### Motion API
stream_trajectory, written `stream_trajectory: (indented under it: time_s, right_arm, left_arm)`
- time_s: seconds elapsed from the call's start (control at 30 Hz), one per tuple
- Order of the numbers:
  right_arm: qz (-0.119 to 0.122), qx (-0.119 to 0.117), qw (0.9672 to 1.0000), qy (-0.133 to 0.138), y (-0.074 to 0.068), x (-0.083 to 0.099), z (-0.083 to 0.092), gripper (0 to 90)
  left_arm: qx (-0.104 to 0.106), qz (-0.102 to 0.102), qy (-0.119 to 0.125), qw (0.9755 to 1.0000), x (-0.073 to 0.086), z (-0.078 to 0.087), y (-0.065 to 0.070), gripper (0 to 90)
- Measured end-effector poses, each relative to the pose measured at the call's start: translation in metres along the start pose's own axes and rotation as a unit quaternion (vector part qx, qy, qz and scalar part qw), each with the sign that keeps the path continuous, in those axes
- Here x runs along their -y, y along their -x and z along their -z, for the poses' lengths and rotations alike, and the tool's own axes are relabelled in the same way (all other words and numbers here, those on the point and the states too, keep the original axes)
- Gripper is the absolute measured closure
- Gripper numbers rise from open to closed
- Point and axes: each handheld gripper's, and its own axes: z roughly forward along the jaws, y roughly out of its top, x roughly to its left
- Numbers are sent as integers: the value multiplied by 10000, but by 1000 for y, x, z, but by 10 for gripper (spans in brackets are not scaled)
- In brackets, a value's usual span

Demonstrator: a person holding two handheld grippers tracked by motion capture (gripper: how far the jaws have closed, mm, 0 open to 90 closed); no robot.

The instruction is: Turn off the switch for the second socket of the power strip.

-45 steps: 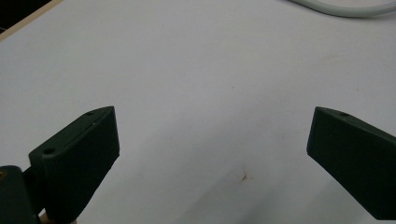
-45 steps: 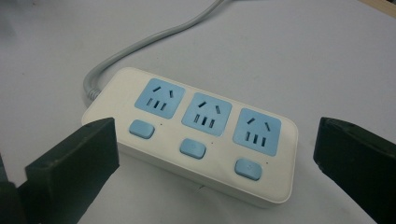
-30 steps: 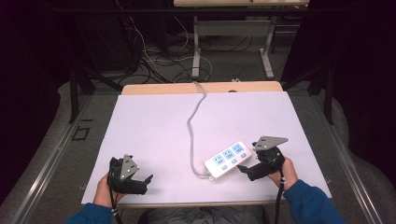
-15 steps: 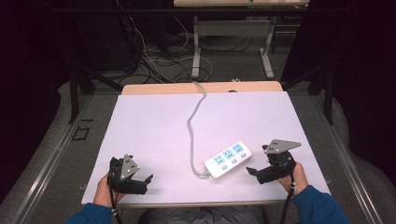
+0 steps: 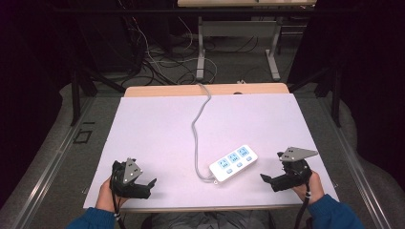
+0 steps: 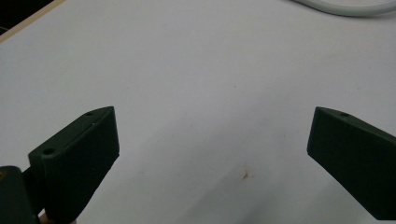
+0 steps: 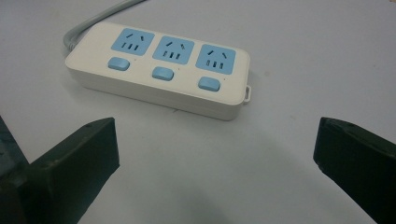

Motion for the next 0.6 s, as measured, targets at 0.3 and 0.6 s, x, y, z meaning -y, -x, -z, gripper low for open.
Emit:
stream_trajectory:
  time_s: [0.3,0.6]
  right_arm:
    - [-38,54,10000,-15,3,9,6,0]
    - [-68,114,9999,47,4,16,10,0]
  left_arm:
    - [2,-5,-8,10000,0,0,0,21]
    - [-6,-27,-23,10000,0,0,0,21]
